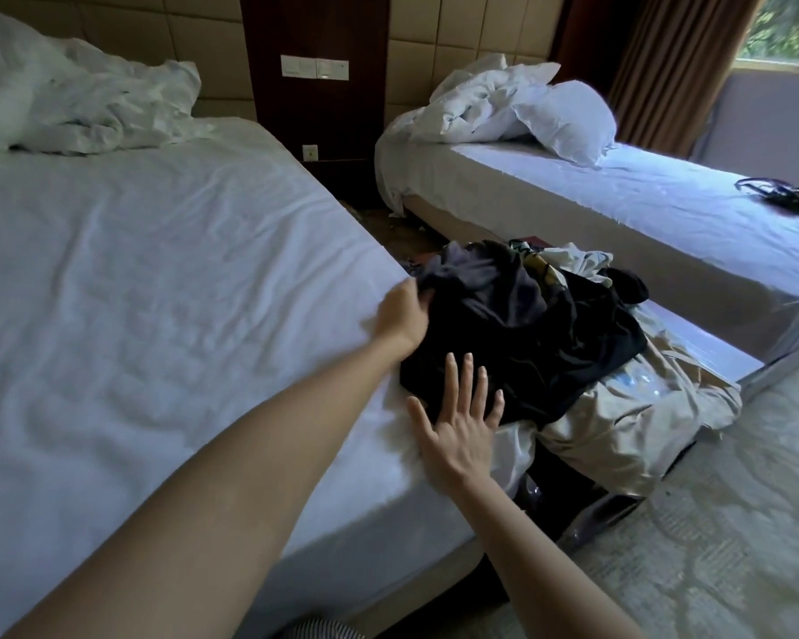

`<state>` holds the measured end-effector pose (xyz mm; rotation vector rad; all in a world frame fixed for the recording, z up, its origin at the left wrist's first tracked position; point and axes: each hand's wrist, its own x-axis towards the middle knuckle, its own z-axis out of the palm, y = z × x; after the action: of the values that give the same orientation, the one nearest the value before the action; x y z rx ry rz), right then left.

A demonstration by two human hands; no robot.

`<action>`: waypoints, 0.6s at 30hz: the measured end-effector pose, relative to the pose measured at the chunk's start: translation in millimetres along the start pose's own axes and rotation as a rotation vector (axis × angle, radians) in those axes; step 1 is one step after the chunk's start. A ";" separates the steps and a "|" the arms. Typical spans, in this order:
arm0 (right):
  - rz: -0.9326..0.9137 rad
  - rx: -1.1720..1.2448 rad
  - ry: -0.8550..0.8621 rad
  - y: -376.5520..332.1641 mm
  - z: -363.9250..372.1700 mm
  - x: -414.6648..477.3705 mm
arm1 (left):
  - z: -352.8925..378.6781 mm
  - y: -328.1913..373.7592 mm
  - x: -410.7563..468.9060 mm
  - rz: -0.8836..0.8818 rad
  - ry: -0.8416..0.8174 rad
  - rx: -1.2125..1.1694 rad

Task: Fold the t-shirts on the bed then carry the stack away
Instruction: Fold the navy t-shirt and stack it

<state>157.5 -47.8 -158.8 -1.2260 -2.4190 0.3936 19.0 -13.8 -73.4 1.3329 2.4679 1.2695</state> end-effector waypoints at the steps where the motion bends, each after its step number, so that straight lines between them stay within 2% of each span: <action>1: 0.002 0.001 -0.003 -0.8 -1.7 -0.2 | -14.2 -9.4 -4.8 -0.067 0.041 -0.024; 6: 0.003 -0.068 -0.011 -5.9 -11.2 -4.3 | -91.8 -76.9 -45.4 -0.351 0.185 -0.135; 9: -0.005 -0.101 -0.002 -17.6 -20.4 -10.4 | -139.2 -105.7 -76.8 -0.427 0.264 -0.247; 12: -0.024 -0.049 -0.001 -48.0 -27.4 -16.2 | -178.3 -118.9 -104.3 -0.454 0.281 -0.339; 15: -0.105 0.105 -0.013 -97.2 -27.1 -21.3 | -208.1 -128.5 -122.6 -0.407 0.292 -0.355; 17: -0.093 0.252 -0.091 -130.8 -25.7 -21.1 | -228.0 -138.8 -142.1 -0.354 0.205 -0.223; 18: -0.068 0.292 -0.142 -145.0 -23.6 -19.2 | -235.9 -148.7 -153.2 -0.300 0.096 -0.078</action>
<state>77.0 -145.4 -81.6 -1.0153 -2.4036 0.8052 -80.7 -315.9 -67.3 0.8622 2.5278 1.3643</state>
